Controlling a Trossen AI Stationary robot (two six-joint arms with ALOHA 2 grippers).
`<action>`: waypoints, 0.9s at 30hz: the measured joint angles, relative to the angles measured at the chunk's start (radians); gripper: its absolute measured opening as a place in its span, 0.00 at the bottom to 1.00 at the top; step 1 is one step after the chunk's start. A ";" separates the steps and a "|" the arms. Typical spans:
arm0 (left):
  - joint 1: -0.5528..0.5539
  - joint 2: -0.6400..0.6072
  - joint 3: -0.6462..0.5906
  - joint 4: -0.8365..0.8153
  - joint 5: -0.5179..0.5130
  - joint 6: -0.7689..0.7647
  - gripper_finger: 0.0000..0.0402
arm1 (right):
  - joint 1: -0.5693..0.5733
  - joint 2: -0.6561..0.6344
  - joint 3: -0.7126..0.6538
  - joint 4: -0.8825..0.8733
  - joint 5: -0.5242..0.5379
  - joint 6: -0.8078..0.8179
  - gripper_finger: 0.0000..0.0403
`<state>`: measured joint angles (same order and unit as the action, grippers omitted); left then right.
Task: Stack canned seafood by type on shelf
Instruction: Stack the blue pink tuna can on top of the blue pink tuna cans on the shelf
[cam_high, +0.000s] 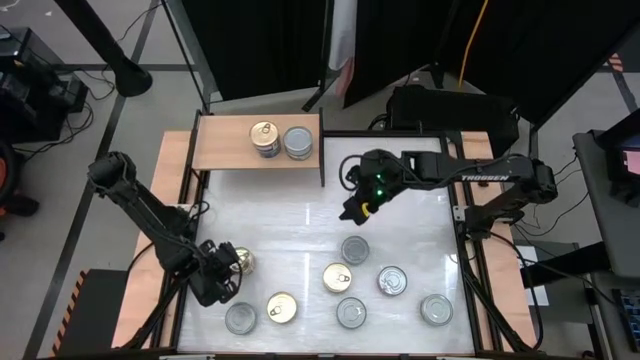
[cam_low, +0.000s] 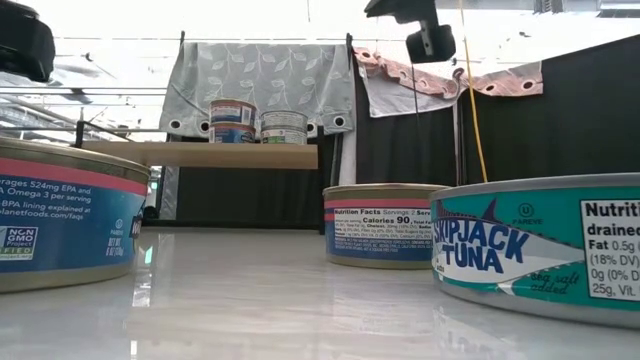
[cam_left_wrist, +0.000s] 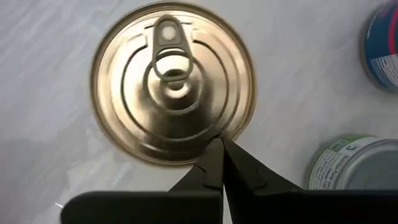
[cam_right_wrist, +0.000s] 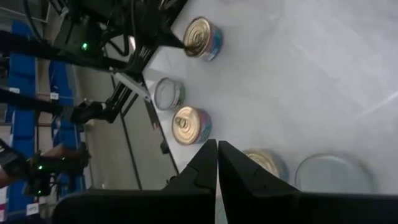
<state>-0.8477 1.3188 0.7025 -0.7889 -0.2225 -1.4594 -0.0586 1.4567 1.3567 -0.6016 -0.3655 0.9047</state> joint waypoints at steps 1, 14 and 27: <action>-0.007 0.004 0.000 0.006 0.001 -0.001 0.00 | 0.009 0.000 0.000 0.000 0.000 0.005 0.02; -0.147 0.080 -0.006 0.051 0.064 -0.160 0.00 | 0.076 0.000 0.005 -0.004 0.003 0.069 0.02; -0.073 -0.124 0.235 -0.298 0.035 -0.409 0.23 | 0.084 0.000 0.008 0.081 0.066 0.084 0.02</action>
<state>-0.9207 1.1946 0.9379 -1.0868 -0.1878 -1.8687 0.0254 1.4570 1.3643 -0.5205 -0.2996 0.9886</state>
